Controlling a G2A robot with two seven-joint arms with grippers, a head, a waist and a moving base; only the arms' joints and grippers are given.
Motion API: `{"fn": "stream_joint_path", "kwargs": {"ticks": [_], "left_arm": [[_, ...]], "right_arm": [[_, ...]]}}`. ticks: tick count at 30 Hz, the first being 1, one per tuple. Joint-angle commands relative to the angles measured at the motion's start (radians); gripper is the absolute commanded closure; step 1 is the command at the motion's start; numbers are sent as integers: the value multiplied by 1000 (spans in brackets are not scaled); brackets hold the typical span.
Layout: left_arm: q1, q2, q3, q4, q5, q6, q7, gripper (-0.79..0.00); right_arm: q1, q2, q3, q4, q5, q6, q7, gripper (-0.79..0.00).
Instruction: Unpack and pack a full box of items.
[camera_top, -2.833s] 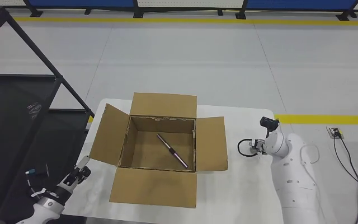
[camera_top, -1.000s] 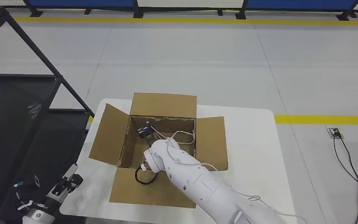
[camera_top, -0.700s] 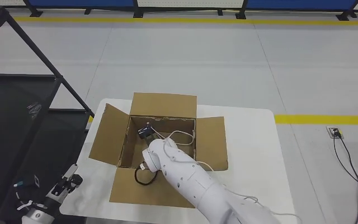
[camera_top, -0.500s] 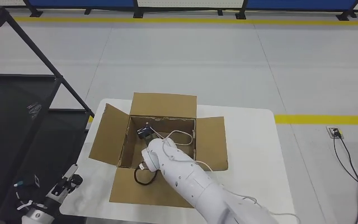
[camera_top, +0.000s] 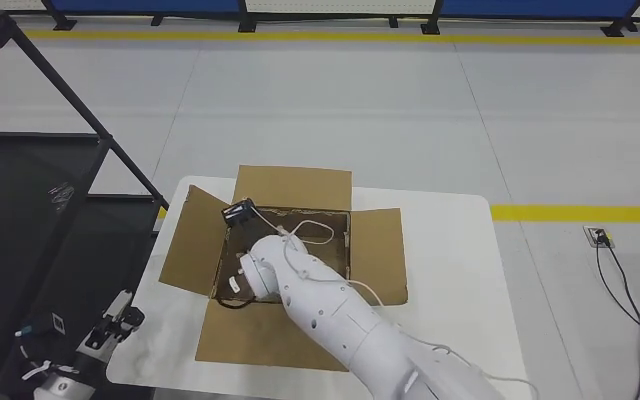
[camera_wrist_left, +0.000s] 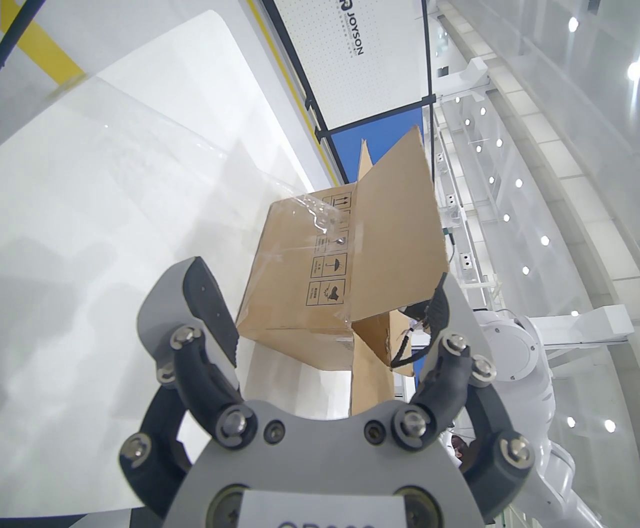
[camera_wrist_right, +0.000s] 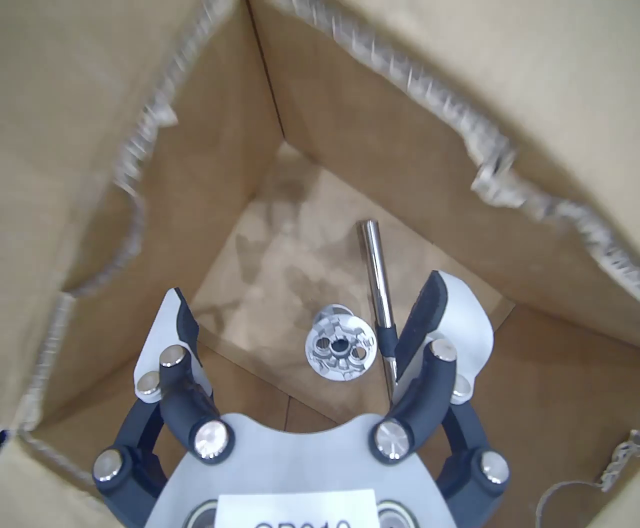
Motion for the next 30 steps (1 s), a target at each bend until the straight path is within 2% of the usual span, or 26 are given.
{"fn": "stream_joint_path", "kwargs": {"ticks": [1,4,8,12,15,17,27,30], "left_arm": [[3,-1,1,-15,-1,-1,4,-785],[5,-2,4,-33,0,2,14,-785],[3,-3,7,-48,9,12,22,-785],[-2,-3,13,-52,30,36,21,-785],[-4,-2,15,-49,46,50,14,-785],[-4,-2,15,-49,46,50,14,-785],[-4,-2,15,-49,46,50,14,-785],[-13,-4,23,-70,17,56,33,-785]], "right_arm": [[-24,21,18,-90,-35,25,7,-785],[-93,64,52,-261,-115,61,40,-785],[-247,138,119,-557,-277,73,122,-785],[-427,203,205,-853,-433,16,207,-785],[-535,234,262,-1010,-506,-43,247,-785],[-566,244,278,-1051,-547,-72,269,-785],[-566,244,278,-1051,-547,-72,269,-785],[-592,247,321,-1047,-517,-64,220,-785]]}}
